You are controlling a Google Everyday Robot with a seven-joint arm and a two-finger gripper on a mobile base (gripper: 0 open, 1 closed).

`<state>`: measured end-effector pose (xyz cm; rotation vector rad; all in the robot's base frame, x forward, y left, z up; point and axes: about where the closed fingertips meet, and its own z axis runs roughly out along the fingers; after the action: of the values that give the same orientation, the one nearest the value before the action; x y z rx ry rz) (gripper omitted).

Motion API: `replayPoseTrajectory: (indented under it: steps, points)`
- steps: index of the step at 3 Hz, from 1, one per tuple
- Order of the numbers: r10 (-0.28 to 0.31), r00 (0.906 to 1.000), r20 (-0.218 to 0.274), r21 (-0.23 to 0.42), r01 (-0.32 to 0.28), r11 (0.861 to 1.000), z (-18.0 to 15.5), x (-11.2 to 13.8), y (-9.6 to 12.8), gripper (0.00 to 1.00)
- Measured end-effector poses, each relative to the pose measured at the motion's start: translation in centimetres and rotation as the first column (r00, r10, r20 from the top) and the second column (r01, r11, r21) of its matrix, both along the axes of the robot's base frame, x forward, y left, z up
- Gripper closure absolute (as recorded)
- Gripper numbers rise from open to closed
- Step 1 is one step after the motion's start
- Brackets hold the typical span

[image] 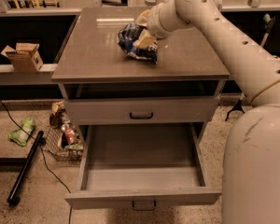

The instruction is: Pick blue chip bag from middle drawer and place on counter

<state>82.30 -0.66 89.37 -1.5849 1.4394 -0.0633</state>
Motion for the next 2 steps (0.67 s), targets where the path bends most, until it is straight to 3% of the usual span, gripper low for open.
replayPoseTrajectory:
  steps: [1,2]
  points:
    - [-0.016,0.9999,-0.003,0.015,0.016,1.0,0.0,0.2,-0.7,0.0]
    - [-0.043,0.9987,0.025,0.057,0.042,0.998,1.2,-0.1,-2.2,0.0]
